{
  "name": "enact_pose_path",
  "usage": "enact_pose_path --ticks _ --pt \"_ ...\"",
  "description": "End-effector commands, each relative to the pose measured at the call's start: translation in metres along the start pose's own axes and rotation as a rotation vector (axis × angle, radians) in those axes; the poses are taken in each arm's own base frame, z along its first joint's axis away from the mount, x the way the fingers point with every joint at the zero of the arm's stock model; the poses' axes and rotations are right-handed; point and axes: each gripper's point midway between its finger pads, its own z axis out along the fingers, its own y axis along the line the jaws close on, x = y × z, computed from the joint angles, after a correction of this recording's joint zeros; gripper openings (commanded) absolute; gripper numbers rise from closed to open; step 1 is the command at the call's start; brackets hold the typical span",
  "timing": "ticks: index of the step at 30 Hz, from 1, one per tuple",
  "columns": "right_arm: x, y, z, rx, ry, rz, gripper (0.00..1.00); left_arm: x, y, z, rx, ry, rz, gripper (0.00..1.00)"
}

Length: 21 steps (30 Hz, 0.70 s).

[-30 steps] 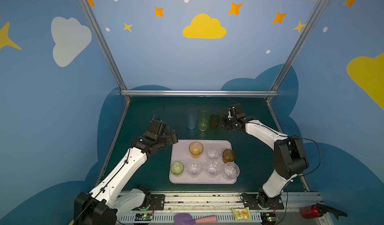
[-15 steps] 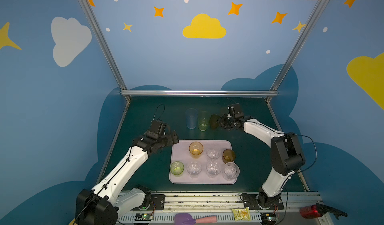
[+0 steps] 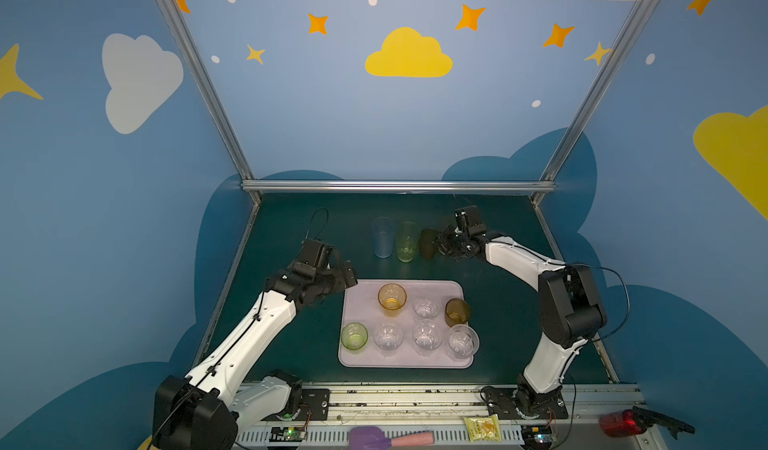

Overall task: Place the glasses into the tray
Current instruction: 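Lower the right gripper around the brown dimpled glass and close on it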

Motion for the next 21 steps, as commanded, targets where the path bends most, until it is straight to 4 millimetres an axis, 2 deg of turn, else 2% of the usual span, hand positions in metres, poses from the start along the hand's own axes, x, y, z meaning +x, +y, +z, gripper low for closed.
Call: enact_pose_path --ticks 1,21 --pt "-0.006 0.004 0.002 0.005 -0.025 0.001 0.28 0.001 0.002 0.003 -0.002 0.005 -0.007 1.0" --pt "-0.003 -0.007 0.008 0.058 -0.018 -0.006 0.26 0.002 0.004 0.006 -0.002 0.017 -0.025 1.0"
